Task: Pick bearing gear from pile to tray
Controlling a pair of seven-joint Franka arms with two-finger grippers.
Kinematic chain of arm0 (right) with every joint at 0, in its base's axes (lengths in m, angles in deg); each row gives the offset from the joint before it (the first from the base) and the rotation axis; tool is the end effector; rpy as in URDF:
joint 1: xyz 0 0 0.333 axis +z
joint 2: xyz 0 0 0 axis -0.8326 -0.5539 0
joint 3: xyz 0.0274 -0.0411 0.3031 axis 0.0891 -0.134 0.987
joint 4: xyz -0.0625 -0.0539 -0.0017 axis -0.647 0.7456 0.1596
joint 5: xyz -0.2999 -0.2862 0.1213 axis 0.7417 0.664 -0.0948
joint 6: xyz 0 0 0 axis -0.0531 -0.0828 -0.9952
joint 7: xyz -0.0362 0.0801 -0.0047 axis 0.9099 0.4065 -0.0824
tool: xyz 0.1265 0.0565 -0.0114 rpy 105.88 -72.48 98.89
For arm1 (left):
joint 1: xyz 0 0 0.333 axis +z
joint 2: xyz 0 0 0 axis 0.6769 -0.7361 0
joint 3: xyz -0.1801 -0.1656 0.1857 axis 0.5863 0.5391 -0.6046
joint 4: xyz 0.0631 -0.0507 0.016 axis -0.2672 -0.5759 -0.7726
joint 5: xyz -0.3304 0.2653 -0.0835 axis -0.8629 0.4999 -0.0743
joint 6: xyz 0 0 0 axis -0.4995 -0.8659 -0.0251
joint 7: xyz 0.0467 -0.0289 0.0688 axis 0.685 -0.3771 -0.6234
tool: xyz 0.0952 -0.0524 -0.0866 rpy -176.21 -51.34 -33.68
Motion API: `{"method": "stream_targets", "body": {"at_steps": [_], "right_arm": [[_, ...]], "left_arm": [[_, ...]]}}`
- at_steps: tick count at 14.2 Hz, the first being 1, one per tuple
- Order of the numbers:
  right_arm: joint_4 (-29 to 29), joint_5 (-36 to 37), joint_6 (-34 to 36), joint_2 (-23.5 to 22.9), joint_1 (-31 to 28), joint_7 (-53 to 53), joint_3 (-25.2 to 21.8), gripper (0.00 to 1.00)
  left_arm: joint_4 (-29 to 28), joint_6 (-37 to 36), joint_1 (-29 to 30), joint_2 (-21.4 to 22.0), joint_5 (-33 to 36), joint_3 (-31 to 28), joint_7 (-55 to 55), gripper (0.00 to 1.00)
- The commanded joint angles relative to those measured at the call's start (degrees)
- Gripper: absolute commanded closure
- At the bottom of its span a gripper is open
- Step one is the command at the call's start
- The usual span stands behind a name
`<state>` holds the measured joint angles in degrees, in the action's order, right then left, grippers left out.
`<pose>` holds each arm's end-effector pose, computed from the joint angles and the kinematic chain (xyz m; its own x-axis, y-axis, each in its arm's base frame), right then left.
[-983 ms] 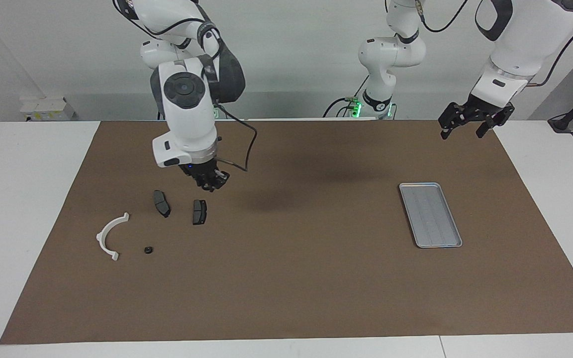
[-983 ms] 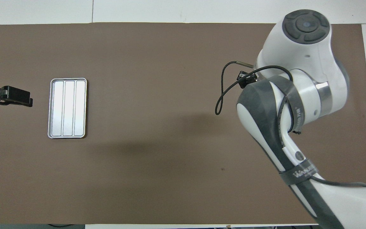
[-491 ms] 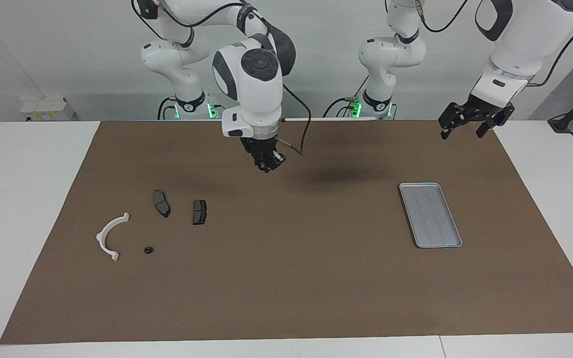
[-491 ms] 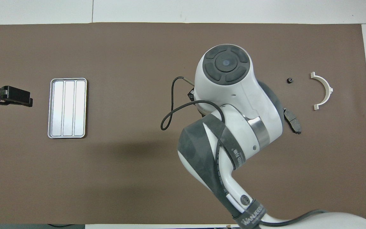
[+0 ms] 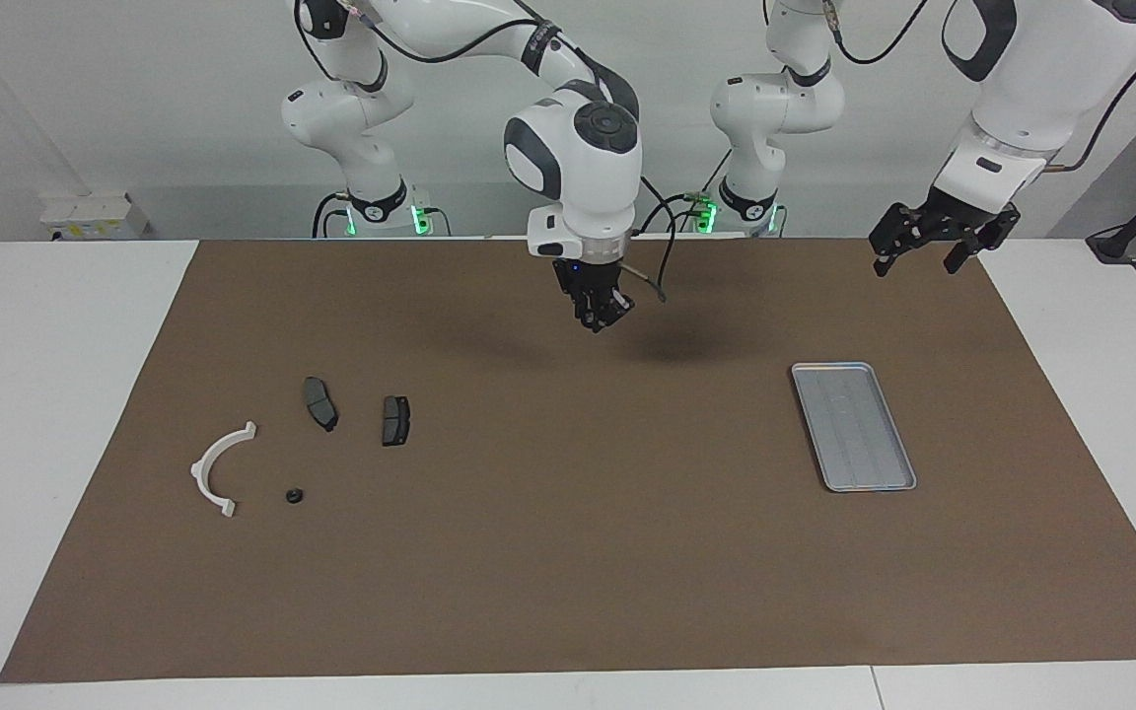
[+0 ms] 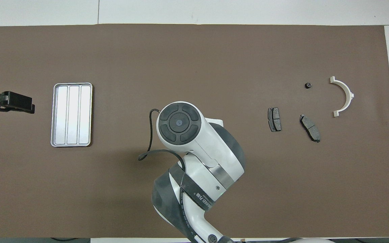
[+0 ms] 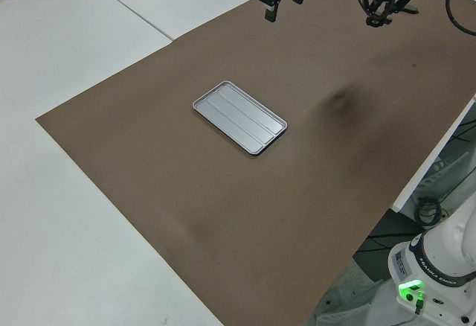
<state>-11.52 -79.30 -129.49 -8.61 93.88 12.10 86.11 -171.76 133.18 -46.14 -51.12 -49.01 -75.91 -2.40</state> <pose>0.5172 0.4438 0.3724 0.6738 -0.7386 -0.0189 -0.7385 -0.6741 0.0151 0.5840 -0.0355 0.5765 0.9991 -0.0411 -0.0135 -0.0412 -0.9991 -0.0060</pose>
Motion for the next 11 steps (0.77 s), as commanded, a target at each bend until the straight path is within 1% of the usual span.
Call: {"method": "stream_targets", "body": {"at_steps": [1,3,6,10,11], "right_arm": [[-5.0,-1.0,-5.7,0.3,0.5,1.1,-0.1,1.0],[-5.4,-0.1,-7.6,-2.3,1.1,1.3,-0.1,1.0],[-5.3,3.0,-13.2,-7.7,2.7,5.0,-0.1,1.0],[-5.2,3.4,-14.8,-9.3,3.1,5.4,-0.2,1.0],[-5.4,3.4,-15.9,-9.6,3.1,5.4,-0.2,1.0]], "left_arm": [[-1.2,0.3,-0.8,0.9,-0.7,-0.6,-0.6,0.0],[-1.2,0.2,-0.7,0.9,-0.7,-0.6,-0.6,0.0],[-1.2,0.7,-0.2,0.9,-0.7,-0.6,-0.7,0.0],[-1.2,0.7,-0.5,0.9,-0.7,-0.6,0.0,0.0],[-2.4,1.2,-0.6,1.4,-0.7,-0.6,0.2,0.0]]}}
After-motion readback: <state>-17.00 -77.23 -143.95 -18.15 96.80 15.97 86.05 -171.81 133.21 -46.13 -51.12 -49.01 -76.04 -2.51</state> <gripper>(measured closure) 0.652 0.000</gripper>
